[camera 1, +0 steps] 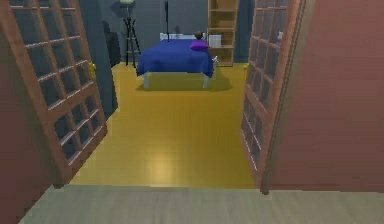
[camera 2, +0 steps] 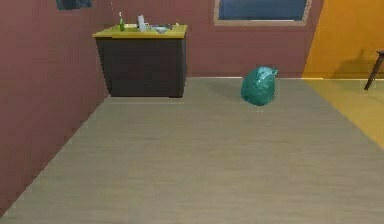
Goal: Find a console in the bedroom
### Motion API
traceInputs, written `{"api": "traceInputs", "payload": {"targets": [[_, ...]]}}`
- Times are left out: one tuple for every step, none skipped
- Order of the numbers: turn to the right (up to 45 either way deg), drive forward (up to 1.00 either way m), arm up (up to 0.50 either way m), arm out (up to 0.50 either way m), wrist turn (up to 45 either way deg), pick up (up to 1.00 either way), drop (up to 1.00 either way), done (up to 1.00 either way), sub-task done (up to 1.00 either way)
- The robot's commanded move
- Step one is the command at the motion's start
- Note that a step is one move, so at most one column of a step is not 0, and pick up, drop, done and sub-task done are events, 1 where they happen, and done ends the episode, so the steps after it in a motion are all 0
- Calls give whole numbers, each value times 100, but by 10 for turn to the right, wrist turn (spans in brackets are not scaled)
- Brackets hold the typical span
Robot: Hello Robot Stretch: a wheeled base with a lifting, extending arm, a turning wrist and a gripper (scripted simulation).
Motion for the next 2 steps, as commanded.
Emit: {"api": "traceInputs", "payload": {"targets": [[0,50,0,0,0,0,0,0,0],[0,100,0,0,0,0,0,0,0]]}}
